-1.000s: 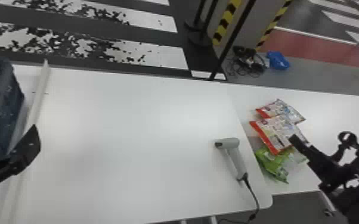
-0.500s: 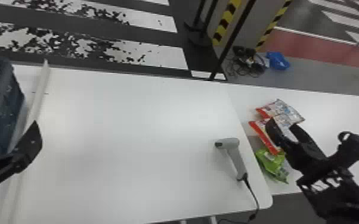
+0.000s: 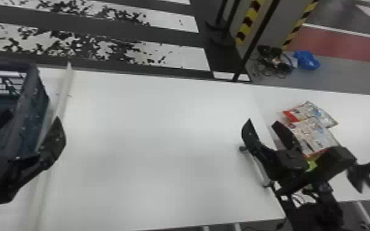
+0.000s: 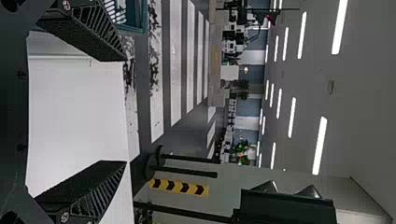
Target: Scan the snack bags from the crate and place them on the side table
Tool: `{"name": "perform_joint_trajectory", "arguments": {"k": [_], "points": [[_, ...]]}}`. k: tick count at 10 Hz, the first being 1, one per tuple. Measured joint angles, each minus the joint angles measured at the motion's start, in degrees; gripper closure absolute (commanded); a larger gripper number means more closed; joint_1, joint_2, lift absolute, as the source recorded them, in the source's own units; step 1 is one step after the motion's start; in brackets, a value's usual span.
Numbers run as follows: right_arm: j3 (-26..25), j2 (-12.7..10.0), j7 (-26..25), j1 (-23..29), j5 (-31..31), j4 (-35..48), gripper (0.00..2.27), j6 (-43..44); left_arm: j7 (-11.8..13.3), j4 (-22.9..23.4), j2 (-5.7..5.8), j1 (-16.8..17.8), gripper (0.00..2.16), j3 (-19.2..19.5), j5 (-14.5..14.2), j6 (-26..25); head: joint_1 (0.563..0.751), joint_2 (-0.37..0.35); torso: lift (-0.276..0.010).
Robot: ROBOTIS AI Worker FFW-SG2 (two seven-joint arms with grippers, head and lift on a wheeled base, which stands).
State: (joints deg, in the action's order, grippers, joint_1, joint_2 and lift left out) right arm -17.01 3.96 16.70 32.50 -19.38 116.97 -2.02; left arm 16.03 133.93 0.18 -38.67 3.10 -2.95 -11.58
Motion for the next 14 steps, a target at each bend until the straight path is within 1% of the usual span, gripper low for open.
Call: {"name": "perform_joint_trajectory", "arguments": {"k": [1, 3, 4, 6, 7, 8, 14], "points": [[2.5, -0.7, -1.5, 1.0, 1.6, 0.0, 0.07, 2.5, -0.2, -0.8, 0.00, -0.1, 0.09, -0.2, 0.0, 0.9, 0.695, -0.181, -0.094], [7.6, -2.3, -4.0, 2.0, 6.7, -0.6, 0.07, 7.2, -1.0, -2.7, 0.00, -0.1, 0.09, -0.8, 0.0, 3.9, 0.695, -0.124, -0.094], [9.1, -3.3, -4.2, 2.5, 8.2, -1.0, 0.07, 9.0, -1.2, -3.7, 0.00, -0.2, 0.09, -1.1, 0.0, 5.2, 0.695, -0.115, -0.094], [11.4, -3.8, -5.4, 4.2, 11.7, -1.8, 0.07, 13.8, -1.8, -4.9, 0.00, -0.1, 0.09, -2.0, 0.1, 6.4, 0.695, -0.093, -0.094], [12.2, -3.9, -5.8, 4.6, 13.0, -2.6, 0.08, 15.5, -2.6, -5.2, 0.00, -0.1, 0.09, -2.7, 0.8, 6.8, 0.695, -0.086, -0.094], [12.4, -3.9, -5.8, 5.0, 13.4, -3.2, 0.08, 16.8, -2.9, -5.4, 0.00, -0.1, 0.09, -3.3, 1.3, 7.0, 0.695, -0.087, -0.094], [12.4, -3.9, -5.7, 6.9, 13.4, -3.3, 0.08, 22.0, -3.4, -5.2, 0.00, -1.0, 0.09, -4.3, 1.7, 7.0, 0.695, -0.102, -0.094]]}}
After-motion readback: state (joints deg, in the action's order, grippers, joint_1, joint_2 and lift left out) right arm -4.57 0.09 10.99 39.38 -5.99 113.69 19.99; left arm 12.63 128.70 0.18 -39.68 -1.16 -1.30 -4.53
